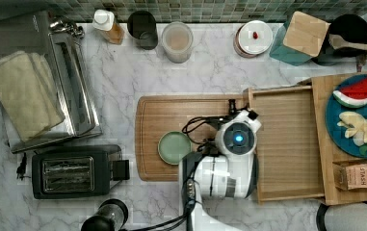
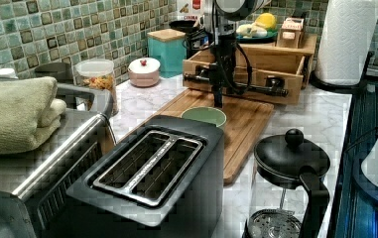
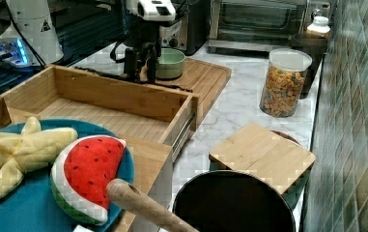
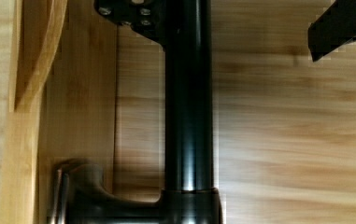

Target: Open the drawer.

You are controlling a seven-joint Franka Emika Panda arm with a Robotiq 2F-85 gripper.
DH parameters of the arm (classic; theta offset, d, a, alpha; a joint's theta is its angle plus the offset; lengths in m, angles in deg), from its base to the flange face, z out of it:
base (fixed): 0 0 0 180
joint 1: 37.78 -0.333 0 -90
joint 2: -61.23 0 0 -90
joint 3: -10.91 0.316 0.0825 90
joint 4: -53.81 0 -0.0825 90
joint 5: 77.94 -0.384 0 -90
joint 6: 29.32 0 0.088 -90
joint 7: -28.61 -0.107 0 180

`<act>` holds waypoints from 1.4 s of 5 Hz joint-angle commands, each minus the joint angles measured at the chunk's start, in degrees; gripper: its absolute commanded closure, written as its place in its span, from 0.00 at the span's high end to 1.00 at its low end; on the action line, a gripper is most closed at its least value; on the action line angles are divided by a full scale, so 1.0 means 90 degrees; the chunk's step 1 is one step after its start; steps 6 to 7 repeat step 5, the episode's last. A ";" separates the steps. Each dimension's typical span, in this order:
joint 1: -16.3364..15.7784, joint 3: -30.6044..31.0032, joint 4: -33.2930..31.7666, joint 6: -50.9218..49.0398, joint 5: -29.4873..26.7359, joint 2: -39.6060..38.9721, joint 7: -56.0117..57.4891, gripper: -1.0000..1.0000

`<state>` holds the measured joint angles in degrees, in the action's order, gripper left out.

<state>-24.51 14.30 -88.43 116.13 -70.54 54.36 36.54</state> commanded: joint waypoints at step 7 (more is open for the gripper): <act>-0.0735 0.0765 -0.0349 0.0321 -0.0219 0.0232 -0.0143 1.00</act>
